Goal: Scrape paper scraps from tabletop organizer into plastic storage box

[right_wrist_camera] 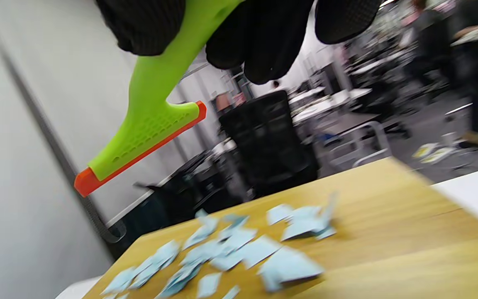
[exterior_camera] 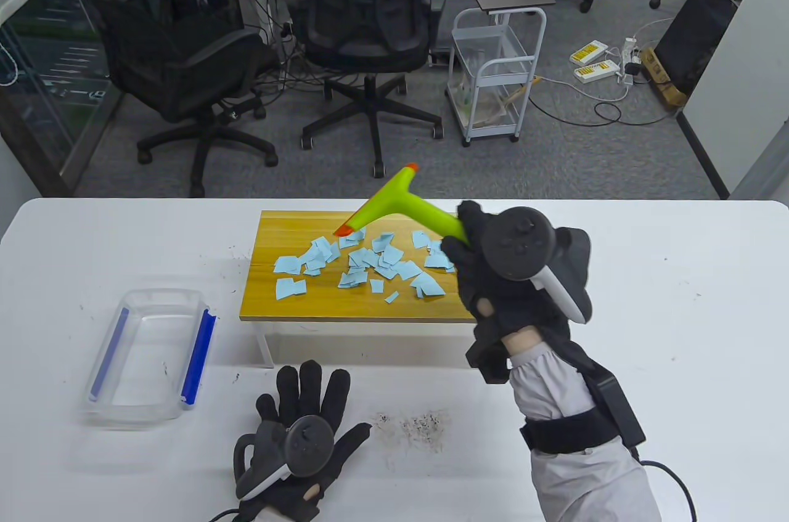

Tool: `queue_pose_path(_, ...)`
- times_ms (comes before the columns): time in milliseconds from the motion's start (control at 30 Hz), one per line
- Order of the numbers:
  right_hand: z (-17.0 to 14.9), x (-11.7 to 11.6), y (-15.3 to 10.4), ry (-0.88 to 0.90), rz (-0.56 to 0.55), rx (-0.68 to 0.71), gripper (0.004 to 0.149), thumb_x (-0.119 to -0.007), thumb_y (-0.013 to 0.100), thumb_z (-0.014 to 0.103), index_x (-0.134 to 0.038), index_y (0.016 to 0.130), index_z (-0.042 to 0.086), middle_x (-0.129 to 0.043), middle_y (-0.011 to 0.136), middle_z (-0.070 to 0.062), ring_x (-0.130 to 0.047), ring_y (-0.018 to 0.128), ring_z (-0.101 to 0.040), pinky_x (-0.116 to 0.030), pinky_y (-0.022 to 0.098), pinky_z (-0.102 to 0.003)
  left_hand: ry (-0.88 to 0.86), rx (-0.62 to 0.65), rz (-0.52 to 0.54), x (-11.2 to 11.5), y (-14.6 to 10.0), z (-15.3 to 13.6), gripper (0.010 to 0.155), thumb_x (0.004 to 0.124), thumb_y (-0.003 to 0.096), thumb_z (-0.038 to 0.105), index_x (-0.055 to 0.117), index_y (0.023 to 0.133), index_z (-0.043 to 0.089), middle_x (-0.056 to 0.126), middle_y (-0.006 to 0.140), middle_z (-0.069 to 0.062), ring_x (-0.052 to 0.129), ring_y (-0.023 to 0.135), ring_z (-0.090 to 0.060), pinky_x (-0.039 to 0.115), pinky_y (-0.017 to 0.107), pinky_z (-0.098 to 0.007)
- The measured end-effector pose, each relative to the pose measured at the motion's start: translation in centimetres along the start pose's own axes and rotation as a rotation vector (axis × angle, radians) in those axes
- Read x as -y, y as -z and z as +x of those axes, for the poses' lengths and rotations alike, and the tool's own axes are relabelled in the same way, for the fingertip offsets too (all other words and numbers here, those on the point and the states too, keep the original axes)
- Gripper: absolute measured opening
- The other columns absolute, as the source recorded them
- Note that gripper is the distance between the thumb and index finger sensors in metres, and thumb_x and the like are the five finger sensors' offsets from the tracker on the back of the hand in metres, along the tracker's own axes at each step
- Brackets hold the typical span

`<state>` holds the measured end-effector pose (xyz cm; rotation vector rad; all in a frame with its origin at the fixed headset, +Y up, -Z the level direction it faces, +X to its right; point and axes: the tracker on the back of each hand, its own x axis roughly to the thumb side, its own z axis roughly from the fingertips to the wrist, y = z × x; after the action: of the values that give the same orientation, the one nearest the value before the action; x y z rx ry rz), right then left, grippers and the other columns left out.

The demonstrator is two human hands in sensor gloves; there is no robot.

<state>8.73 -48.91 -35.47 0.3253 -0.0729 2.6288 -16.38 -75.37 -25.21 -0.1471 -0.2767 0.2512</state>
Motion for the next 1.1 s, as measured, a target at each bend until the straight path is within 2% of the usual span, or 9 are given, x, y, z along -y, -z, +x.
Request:
queue_pose_path(100,3.0,-2.4,1.7,-0.05,0.124,0.132,0.06,-0.083,0.041,0.034,-0.07,0.096,0.013,-0.085,0.082,-0.013,-0.093,0.072,-0.038,-0.068,0.06,-0.063,0.002,0.002,0.0,0.0,0.0,0.0,0.082,0.053,0.0636,0.066,0.016,0.124,0.025,0.006,0.126,-0.026,0.003,0.106,-0.062,0.019,0.065,-0.084)
queue_pose_path(200,5.1,-5.0,3.1,-0.089,0.194,0.193,0.06,-0.083,0.041,0.035,-0.07,0.096,0.013,-0.085,0.082,-0.013,-0.093,0.072,-0.038,-0.068,0.06,-0.063,-0.001,0.007,0.004,0.0,0.0,0.0,0.082,0.053,0.0636,0.066,0.016,0.124,0.025,0.006,0.126,-0.026,0.003,0.106,-0.062,0.019,0.065,-0.084)
queue_pose_path(400,7.3,-9.5,5.6,-0.133,0.312,0.207,0.06,-0.082,0.041,0.035,-0.069,0.096,0.013,-0.085,0.082,-0.012,-0.092,0.073,-0.038,-0.068,0.06,-0.063,-0.006,0.008,-0.003,0.0,0.0,0.0,0.082,0.053,0.0637,0.066,0.016,0.124,0.025,0.006,0.127,-0.026,0.003,0.106,-0.062,0.018,0.065,-0.084)
queue_pose_path(533,7.2,-11.4,7.0,-0.128,0.379,0.198,0.06,-0.082,0.041,0.034,-0.068,0.096,0.014,-0.084,0.083,-0.013,-0.092,0.073,-0.038,-0.068,0.06,-0.063,-0.005,0.013,0.007,-0.2,-0.1,0.1,0.082,0.053,0.0636,0.065,0.016,0.124,0.025,0.006,0.127,-0.026,0.003,0.106,-0.062,0.018,0.065,-0.084)
queue_pose_path(633,6.4,-11.3,7.5,-0.096,0.402,0.19,0.06,-0.082,0.041,0.034,-0.068,0.096,0.015,-0.084,0.083,-0.013,-0.091,0.073,-0.038,-0.067,0.06,-0.064,-0.004,0.018,0.007,-0.2,0.0,0.1,0.082,0.053,0.0635,0.066,0.016,0.124,0.025,0.006,0.127,-0.026,0.003,0.106,-0.062,0.018,0.065,-0.084)
queue_pose_path(800,4.0,-10.0,8.2,-0.103,0.432,0.101,0.059,-0.083,0.041,0.034,-0.07,0.097,0.017,-0.084,0.084,-0.014,-0.091,0.074,-0.039,-0.066,0.061,-0.065,-0.015,0.019,0.006,-0.1,0.0,0.0,0.082,0.053,0.0636,0.066,0.016,0.124,0.025,0.005,0.127,-0.026,0.002,0.106,-0.062,0.018,0.065,-0.084)
queue_pose_path(1100,0.8,-7.3,7.6,-0.174,0.434,0.005,0.06,-0.083,0.041,0.034,-0.07,0.097,0.017,-0.084,0.084,-0.014,-0.091,0.074,-0.04,-0.066,0.061,-0.066,-0.018,0.018,0.0,-0.2,0.0,0.0,0.082,0.053,0.0638,0.066,0.016,0.124,0.025,0.005,0.127,-0.026,0.002,0.106,-0.062,0.018,0.065,-0.084)
